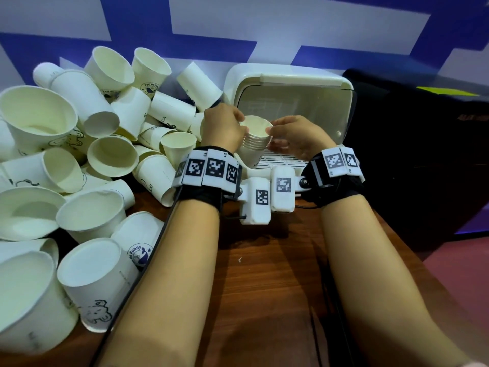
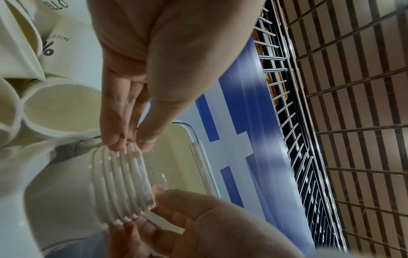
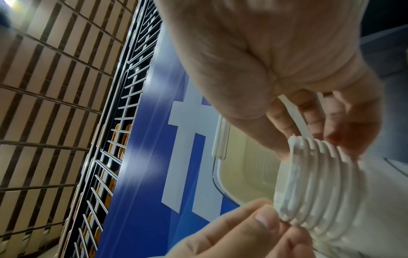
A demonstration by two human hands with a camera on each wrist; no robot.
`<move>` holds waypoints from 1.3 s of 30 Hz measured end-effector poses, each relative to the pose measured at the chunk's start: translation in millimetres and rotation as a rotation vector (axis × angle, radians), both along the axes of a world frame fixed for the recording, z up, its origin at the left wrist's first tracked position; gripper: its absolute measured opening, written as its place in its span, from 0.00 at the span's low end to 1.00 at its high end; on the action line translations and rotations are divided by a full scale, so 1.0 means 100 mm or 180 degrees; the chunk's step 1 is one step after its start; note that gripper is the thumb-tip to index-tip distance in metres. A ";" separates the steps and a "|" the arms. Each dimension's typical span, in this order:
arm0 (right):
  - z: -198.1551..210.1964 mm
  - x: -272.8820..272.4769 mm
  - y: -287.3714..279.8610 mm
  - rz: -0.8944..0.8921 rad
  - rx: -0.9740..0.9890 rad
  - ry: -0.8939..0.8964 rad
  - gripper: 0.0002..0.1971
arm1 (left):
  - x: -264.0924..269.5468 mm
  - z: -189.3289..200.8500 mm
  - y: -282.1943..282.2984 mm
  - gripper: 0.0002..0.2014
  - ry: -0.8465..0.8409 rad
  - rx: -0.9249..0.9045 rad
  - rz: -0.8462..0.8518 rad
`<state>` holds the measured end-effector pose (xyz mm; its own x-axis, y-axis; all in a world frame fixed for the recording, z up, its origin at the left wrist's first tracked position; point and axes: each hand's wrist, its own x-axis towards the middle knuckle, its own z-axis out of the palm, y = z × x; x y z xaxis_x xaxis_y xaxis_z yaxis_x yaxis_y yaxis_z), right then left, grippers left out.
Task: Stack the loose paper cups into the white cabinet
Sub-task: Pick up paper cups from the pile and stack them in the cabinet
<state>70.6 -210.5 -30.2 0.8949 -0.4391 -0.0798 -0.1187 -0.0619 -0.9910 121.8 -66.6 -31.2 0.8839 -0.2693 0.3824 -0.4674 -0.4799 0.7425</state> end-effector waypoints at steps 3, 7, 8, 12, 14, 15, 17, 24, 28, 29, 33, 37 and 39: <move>0.00 0.01 0.00 -0.0044 0.0111 -0.0060 0.07 | -0.03 0.04 0.03 0.09 -0.0057 0.0137 0.0068; -0.02 0.04 0.02 -0.0144 0.0227 -0.0164 0.06 | -0.11 0.10 0.06 0.10 0.0064 0.0258 -0.0069; -0.02 0.05 0.02 -0.0145 0.0232 -0.0191 0.08 | -0.12 0.11 0.06 0.11 0.0151 0.0298 -0.0136; -0.02 0.06 0.04 -0.0158 0.0206 -0.0262 0.20 | -0.14 0.14 0.04 0.18 0.0597 0.0291 -0.0413; -0.03 0.05 0.05 -0.0159 0.0230 -0.0283 0.21 | -0.17 0.16 0.03 0.21 0.0772 0.0291 -0.0477; -0.03 0.05 0.05 -0.0163 0.0240 -0.0290 0.21 | -0.18 0.16 0.03 0.22 0.0837 0.0289 -0.0505; -0.03 0.04 0.06 -0.0156 0.0208 -0.0297 0.21 | -0.20 0.17 0.02 0.26 0.0974 0.0309 -0.0587; -0.01 0.01 0.12 -0.0058 0.0135 -0.0231 0.23 | -0.28 0.18 0.02 0.22 0.1186 0.0527 -0.1036; 0.01 0.00 0.08 -0.0008 0.0216 -0.0236 0.20 | -0.27 0.18 0.03 0.31 0.1255 0.0706 -0.1024; 0.01 -0.01 0.09 -0.0010 0.0217 -0.0244 0.20 | -0.27 0.18 0.03 0.33 0.1281 0.0707 -0.0995; 0.03 -0.02 0.10 -0.0004 0.0167 -0.0258 0.18 | -0.35 0.21 0.04 0.32 0.1152 0.0773 -0.0965; 0.07 -0.03 0.09 0.0010 0.0125 -0.0211 0.12 | -0.40 0.28 0.06 0.24 0.0985 0.0855 -0.0902; 0.11 -0.04 0.10 -0.0073 -0.0054 -0.0169 0.12 | -0.43 0.32 0.11 0.21 0.0829 0.0988 -0.0813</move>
<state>67.1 -200.4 -18.9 0.8874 -0.4603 -0.0250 -0.0677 -0.0765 -0.9948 78.6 -55.8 1.2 0.8303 -0.5568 0.0240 -0.4166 -0.5915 0.6903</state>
